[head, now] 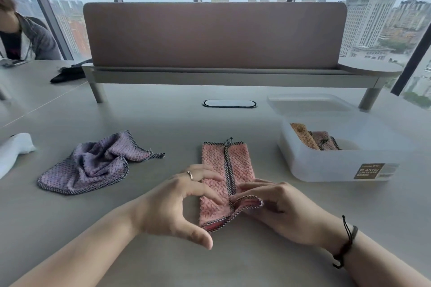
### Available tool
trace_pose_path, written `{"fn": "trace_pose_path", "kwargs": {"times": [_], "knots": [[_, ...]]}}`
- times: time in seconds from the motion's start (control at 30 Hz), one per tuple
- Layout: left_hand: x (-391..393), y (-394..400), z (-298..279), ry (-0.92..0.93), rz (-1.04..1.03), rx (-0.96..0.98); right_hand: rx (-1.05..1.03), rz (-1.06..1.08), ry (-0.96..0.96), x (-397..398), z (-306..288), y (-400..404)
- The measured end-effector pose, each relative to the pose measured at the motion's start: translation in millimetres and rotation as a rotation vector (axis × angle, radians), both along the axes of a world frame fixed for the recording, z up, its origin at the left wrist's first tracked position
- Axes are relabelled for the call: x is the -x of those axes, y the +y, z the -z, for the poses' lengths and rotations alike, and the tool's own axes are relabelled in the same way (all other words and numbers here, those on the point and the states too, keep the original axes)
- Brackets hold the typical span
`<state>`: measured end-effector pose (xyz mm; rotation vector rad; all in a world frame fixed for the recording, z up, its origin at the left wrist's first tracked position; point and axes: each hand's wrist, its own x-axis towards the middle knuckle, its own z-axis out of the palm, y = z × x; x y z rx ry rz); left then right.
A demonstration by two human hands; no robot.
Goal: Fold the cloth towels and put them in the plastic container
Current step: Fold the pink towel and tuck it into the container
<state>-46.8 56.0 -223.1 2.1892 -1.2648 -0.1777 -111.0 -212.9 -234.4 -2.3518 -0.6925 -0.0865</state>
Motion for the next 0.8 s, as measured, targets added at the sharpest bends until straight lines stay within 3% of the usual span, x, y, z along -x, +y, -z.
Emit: {"fn": "trace_pose_path", "kwargs": {"times": [0.1,0.2,0.47,0.63,0.8], "knots": [[5,-5,2,-0.134,-0.037,0.016,-0.078,0.11,0.111,-1,0,2],[3,-10,7,-0.217,-0.092,0.178,-0.114,0.161,0.114,-1,0,2],[2,-13,10,0.198,-0.238,0.268,-0.304,0.37,0.06,-3,-6,3],[-3,-21,16,0.148,-0.421,0.242,-0.243,0.424,0.074,-6,-2,8],[0,-29,17,0.109,-0.464,0.202,-0.097,0.468,0.044,-6,-3,8]]}}
